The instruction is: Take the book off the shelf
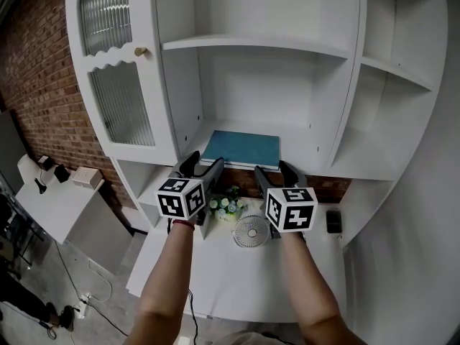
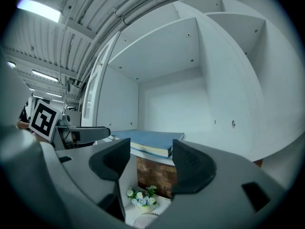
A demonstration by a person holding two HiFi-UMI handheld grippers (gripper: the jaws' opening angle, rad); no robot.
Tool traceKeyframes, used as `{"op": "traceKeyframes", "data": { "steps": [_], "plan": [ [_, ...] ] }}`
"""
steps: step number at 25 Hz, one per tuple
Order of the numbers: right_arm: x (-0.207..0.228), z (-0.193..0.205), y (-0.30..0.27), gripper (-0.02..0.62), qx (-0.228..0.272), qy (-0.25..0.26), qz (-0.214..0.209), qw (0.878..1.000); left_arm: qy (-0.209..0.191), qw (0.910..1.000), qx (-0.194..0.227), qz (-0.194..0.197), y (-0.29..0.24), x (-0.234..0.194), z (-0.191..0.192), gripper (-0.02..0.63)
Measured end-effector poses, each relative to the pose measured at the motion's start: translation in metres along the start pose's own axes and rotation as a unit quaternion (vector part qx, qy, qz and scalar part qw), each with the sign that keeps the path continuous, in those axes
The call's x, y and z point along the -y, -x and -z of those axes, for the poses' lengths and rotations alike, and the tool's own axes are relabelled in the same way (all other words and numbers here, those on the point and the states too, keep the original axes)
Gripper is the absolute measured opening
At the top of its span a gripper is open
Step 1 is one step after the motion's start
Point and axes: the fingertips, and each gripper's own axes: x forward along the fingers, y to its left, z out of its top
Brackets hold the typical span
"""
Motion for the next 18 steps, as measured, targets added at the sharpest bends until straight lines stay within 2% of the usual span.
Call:
{"op": "traceKeyframes", "data": {
  "steps": [3,8,13,18],
  "plan": [
    [-0.0001,0.0005,-0.0012,0.272,-0.001,0.002,0.006,1.0,-0.004,0.9999,-0.003,-0.011,-0.0012,-0.0034,0.0018,0.298],
    [-0.0003,0.0005,-0.0015,0.272,0.001,0.007,0.01,1.0,-0.005,1.0,0.002,0.001,-0.0057,0.0054,0.0014,0.298],
    [-0.0004,0.0003,-0.002,0.272,0.001,0.004,0.01,1.0,0.013,0.9999,0.009,-0.001,-0.0053,0.0047,-0.0007,0.298],
    [-0.0004,0.0011,-0.0028,0.272,-0.002,0.011,0.017,1.0,0.012,0.9999,0.007,-0.01,-0.0062,0.0042,0.0,0.296]
  ]
}}
